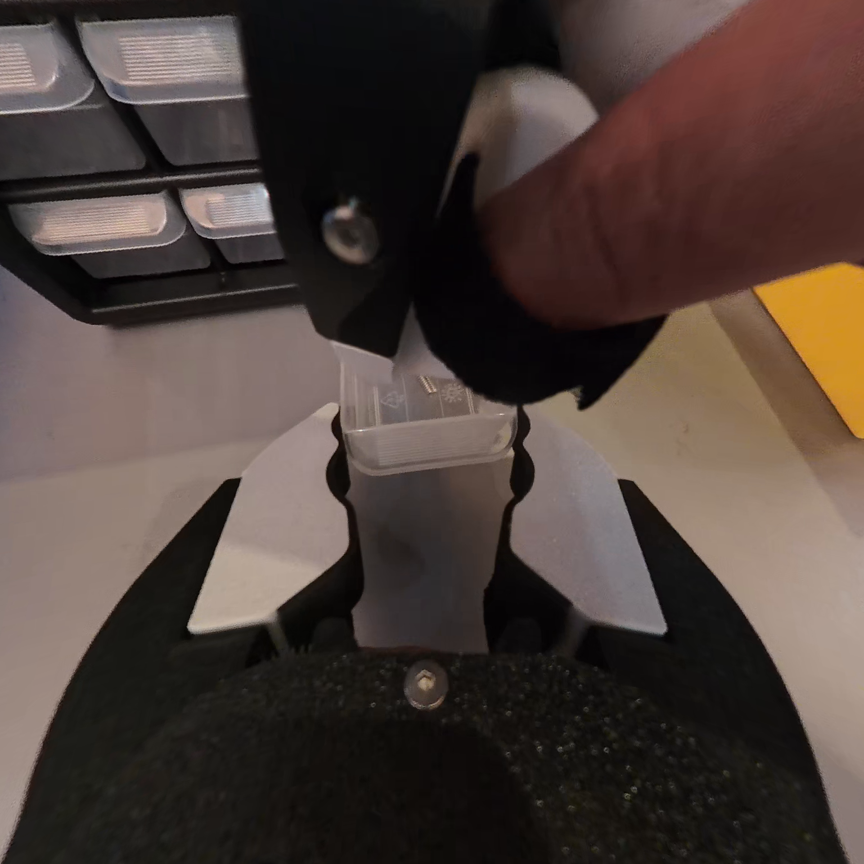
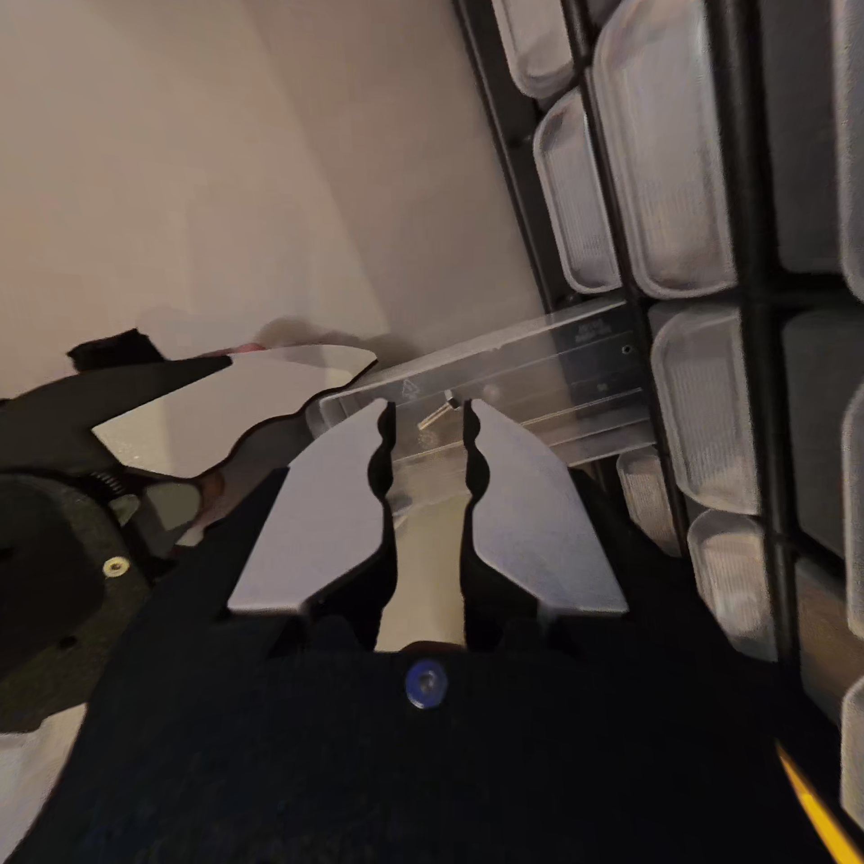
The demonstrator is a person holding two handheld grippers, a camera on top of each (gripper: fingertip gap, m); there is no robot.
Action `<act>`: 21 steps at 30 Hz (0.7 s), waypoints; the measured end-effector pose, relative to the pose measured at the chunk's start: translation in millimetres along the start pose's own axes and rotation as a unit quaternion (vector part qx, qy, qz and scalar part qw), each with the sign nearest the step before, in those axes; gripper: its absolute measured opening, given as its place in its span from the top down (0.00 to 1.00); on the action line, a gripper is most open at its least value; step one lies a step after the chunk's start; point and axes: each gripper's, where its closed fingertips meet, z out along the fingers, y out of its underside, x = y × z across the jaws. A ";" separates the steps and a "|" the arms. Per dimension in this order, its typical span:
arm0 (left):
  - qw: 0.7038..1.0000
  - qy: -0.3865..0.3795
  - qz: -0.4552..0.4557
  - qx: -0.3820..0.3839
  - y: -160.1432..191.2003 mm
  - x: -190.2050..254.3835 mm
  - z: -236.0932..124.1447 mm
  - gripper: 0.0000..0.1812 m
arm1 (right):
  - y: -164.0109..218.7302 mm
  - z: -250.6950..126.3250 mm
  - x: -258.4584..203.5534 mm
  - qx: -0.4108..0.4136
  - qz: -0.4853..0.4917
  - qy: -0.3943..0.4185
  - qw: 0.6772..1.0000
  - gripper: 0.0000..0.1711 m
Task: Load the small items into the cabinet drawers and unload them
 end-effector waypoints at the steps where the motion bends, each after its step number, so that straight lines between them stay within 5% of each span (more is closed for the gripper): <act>1: 1.000 0.000 0.000 0.000 0.3 0.0 -0.3 0.63 | 1.4 2.6 1.1 -0.014 -0.008 0.007 1.000 0.85; 12: 1.000 -0.001 0.002 -0.001 1.1 0.1 0.0 0.63 | 10.8 20.0 10.5 -0.089 -0.049 0.040 0.994 0.94; 21: 1.000 0.002 -0.001 -0.002 0.8 -1.3 1.2 0.63 | 4.8 -27.9 12.2 0.060 -0.017 0.019 0.998 0.98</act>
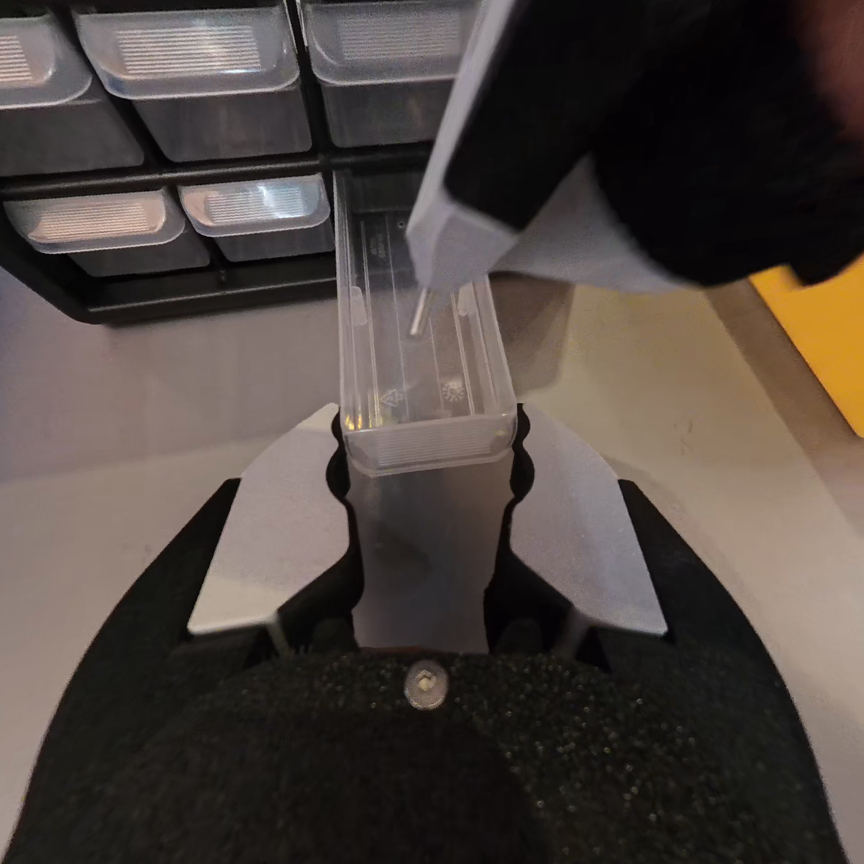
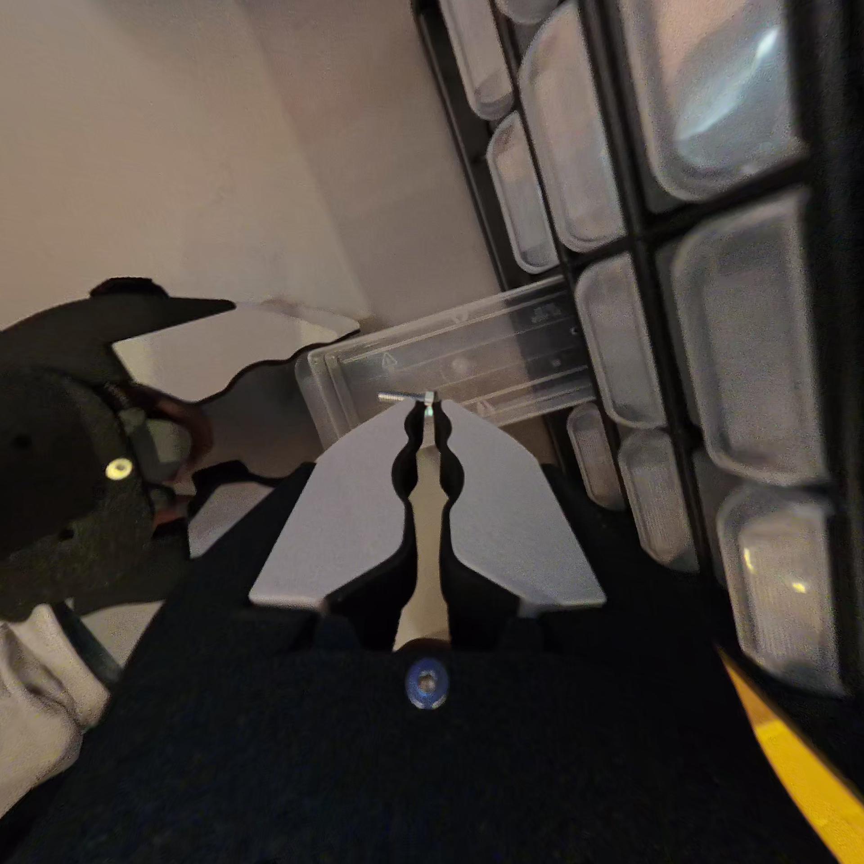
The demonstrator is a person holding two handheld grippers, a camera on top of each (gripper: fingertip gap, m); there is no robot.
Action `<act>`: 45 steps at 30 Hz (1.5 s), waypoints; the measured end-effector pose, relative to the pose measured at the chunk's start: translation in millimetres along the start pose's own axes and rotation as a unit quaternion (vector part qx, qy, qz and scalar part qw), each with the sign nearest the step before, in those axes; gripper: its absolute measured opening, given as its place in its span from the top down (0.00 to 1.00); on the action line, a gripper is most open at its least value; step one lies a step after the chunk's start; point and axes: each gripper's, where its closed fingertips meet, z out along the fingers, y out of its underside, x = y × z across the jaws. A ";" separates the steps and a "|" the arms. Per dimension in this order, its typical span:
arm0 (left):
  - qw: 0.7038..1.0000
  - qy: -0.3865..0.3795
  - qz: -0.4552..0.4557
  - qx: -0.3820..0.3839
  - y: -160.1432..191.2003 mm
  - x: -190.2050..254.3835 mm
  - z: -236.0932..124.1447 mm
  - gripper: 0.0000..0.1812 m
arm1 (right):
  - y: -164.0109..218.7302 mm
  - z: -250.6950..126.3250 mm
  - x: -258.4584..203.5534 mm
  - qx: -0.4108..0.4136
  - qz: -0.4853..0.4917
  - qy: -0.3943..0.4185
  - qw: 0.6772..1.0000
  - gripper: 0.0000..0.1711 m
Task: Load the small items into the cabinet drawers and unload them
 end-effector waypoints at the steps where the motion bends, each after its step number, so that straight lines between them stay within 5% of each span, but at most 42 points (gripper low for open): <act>1: 1.000 0.000 0.000 0.000 0.0 0.2 0.1 0.63 | 1.6 -7.2 1.1 0.014 0.004 0.002 1.000 0.98; 7: 1.000 0.002 0.001 -0.002 -0.5 -0.4 0.2 0.63 | 32.5 -83.1 31.5 0.100 0.034 0.088 0.990 0.98; 11: 1.000 0.006 -0.004 -0.005 -0.4 -1.6 0.6 0.63 | 106.9 -135.1 89.5 0.107 0.133 0.157 0.973 0.98; 15: 1.000 0.003 0.000 -0.003 -1.9 -0.7 0.8 0.63 | 217.2 -111.1 140.4 -0.006 0.279 0.162 0.947 0.98; 19: 1.000 0.005 -0.002 -0.003 -5.0 -0.8 2.1 0.63 | 268.5 -55.5 136.1 -0.066 0.393 0.114 0.910 0.98; 32: 1.000 0.010 0.002 -0.007 -6.3 -3.1 4.6 0.63 | 270.6 -16.5 146.9 -0.010 0.481 0.141 0.865 0.98; 35: 1.000 0.008 0.004 -0.008 -6.9 -2.7 5.8 0.63 | 265.4 -27.3 147.6 0.025 0.476 0.146 0.867 0.85; 40: 1.000 0.013 0.000 -0.014 -21.3 -1.2 23.9 0.63 | 228.1 -104.9 142.1 0.209 0.387 0.235 0.867 0.86; 45: 0.998 0.033 -0.036 -0.036 -31.1 -1.6 43.3 0.59 | 169.3 -131.1 44.8 0.399 0.286 0.153 0.858 0.88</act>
